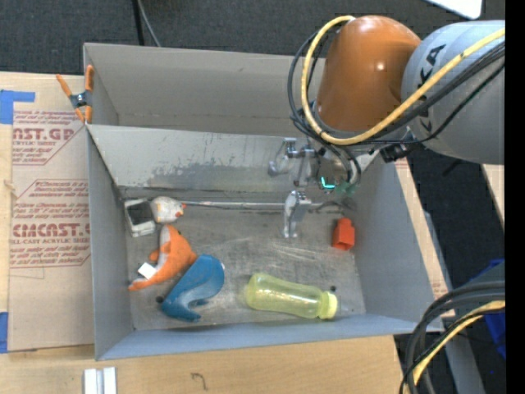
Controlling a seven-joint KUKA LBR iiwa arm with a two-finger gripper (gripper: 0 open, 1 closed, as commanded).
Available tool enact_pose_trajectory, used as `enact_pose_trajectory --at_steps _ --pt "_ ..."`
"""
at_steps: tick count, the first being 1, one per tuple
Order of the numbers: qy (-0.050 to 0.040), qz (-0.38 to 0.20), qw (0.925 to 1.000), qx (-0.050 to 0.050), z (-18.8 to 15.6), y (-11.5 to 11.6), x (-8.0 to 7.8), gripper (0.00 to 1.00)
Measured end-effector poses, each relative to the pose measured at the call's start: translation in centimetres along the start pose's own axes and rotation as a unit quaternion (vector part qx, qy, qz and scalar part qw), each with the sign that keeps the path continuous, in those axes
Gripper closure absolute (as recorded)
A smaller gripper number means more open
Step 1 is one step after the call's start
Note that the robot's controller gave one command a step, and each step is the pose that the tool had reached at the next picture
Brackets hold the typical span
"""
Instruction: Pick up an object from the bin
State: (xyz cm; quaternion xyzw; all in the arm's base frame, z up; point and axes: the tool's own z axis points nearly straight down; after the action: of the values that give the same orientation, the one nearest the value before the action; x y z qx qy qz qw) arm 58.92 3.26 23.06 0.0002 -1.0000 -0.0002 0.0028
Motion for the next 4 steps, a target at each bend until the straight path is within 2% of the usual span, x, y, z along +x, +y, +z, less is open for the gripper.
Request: enact_pose_trajectory --at_steps 1,2,3,4 --pt "-0.004 0.0 1.0 0.0 -0.5 0.0 -0.1 0.0" --pt "-0.006 -0.045 0.999 0.0 3.2 -1.4 1.7 0.0" --pt "-0.0036 -0.131 0.9914 0.001 6.0 2.0 7.9 0.0" --pt "-0.003 -0.187 0.9824 0.0 13.8 -0.9 8.6 1.0"
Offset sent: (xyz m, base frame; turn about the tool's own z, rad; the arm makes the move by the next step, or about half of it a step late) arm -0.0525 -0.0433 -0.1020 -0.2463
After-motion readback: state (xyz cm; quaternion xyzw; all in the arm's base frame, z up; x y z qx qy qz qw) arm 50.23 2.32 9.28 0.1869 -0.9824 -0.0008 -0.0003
